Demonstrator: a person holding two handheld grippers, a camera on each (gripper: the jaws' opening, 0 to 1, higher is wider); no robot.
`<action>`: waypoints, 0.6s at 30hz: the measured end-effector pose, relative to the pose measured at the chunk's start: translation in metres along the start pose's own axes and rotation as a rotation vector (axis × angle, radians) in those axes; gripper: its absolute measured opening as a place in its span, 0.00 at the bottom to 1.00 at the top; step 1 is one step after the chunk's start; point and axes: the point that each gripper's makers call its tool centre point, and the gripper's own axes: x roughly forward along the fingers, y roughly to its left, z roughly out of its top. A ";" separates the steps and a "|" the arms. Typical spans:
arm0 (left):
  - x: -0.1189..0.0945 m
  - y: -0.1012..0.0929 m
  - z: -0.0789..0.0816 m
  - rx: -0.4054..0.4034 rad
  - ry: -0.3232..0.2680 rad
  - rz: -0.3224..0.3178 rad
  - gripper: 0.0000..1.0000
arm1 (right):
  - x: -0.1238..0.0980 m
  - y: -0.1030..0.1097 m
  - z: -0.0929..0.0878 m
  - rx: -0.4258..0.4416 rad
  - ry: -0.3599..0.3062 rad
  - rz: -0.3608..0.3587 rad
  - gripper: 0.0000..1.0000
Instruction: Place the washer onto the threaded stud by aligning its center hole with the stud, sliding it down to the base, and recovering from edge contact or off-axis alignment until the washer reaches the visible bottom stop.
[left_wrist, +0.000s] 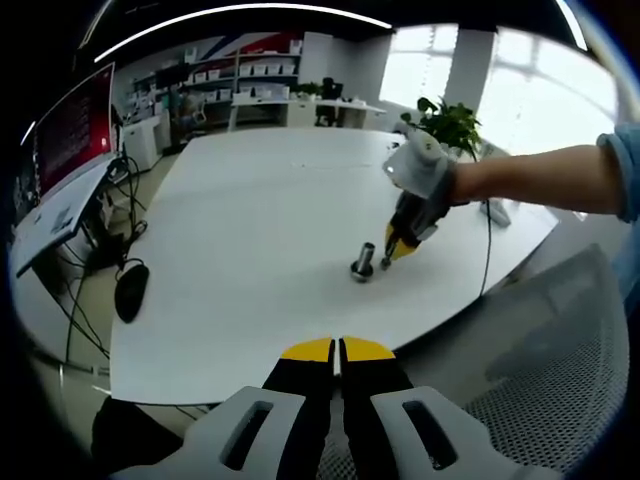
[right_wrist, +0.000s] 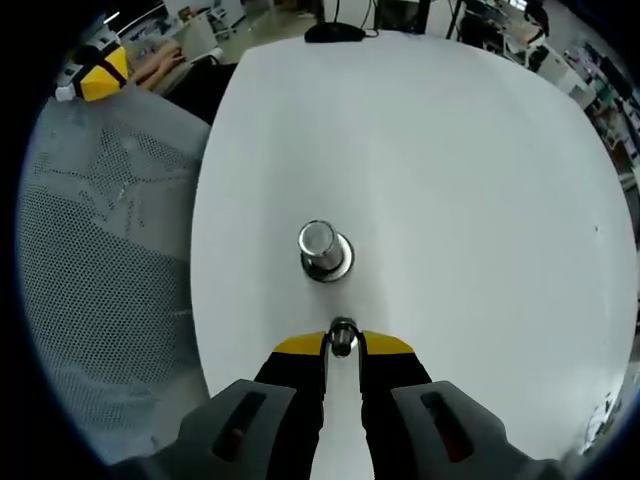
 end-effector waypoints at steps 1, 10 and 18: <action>0.000 0.000 0.000 -0.001 -0.001 0.000 0.00 | 0.000 0.000 0.000 -0.001 0.003 0.000 0.13; 0.000 0.001 0.001 -0.002 -0.004 0.004 0.00 | 0.010 0.000 -0.005 -0.023 0.040 0.005 0.13; 0.000 0.001 0.001 -0.001 -0.005 0.003 0.00 | 0.012 -0.003 -0.004 -0.022 0.037 0.006 0.13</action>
